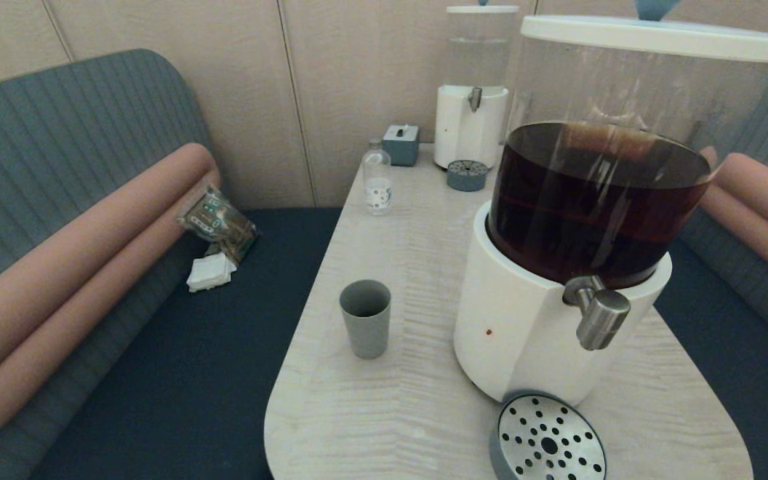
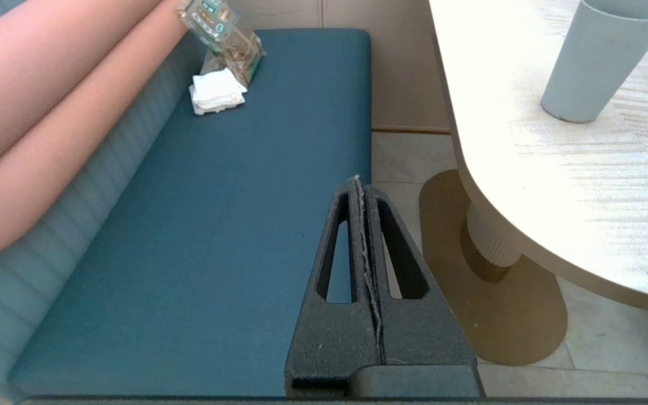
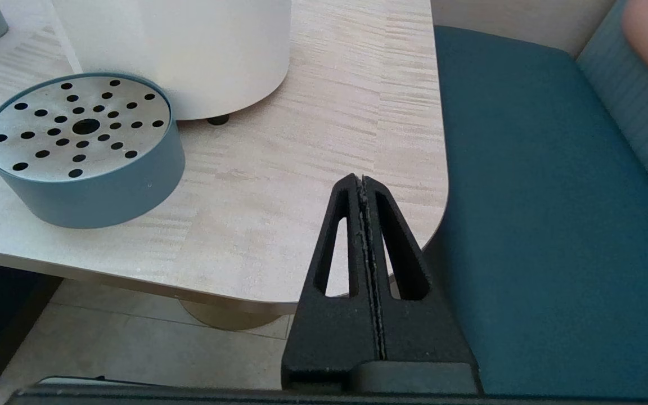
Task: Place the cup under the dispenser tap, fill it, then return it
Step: Pick up the cup
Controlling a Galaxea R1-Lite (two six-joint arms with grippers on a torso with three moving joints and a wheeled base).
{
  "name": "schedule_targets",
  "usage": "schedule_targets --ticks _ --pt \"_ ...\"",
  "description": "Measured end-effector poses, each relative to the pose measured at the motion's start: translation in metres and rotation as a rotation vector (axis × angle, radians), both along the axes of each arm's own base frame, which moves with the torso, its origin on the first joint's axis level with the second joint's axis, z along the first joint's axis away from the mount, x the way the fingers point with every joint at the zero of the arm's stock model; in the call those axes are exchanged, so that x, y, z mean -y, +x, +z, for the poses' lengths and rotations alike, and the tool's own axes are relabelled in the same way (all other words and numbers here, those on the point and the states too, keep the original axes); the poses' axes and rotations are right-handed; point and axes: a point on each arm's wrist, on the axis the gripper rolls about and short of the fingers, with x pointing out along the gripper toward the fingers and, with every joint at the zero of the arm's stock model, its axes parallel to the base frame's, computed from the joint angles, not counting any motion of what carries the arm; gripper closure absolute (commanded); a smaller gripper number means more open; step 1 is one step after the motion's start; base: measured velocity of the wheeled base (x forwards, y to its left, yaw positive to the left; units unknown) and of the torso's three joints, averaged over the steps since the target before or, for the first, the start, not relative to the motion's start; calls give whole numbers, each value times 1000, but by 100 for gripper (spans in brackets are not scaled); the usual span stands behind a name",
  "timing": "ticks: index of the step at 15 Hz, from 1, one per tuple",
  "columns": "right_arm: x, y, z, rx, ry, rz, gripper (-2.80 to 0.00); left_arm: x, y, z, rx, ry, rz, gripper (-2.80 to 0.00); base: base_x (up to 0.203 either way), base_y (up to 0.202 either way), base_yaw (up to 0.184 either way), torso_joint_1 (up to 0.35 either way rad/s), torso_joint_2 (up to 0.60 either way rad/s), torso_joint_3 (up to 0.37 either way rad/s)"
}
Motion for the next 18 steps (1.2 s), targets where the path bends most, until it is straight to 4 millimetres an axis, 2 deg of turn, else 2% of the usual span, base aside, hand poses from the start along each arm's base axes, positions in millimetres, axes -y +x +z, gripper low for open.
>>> schedule_targets --ticks 9,14,18 --pt "0 0 0 0 -1 1 0 0 -2 5 8 40 -21 0 0 0 0 0 0 0" --pt "0 0 0 0 1 0 0 4 -17 61 73 -10 -189 0 0 0 0 0 0 0" --pt "0 0 0 -1 4 -1 0 9 -7 95 53 -150 -445 0 0 0 0 0 0 0"
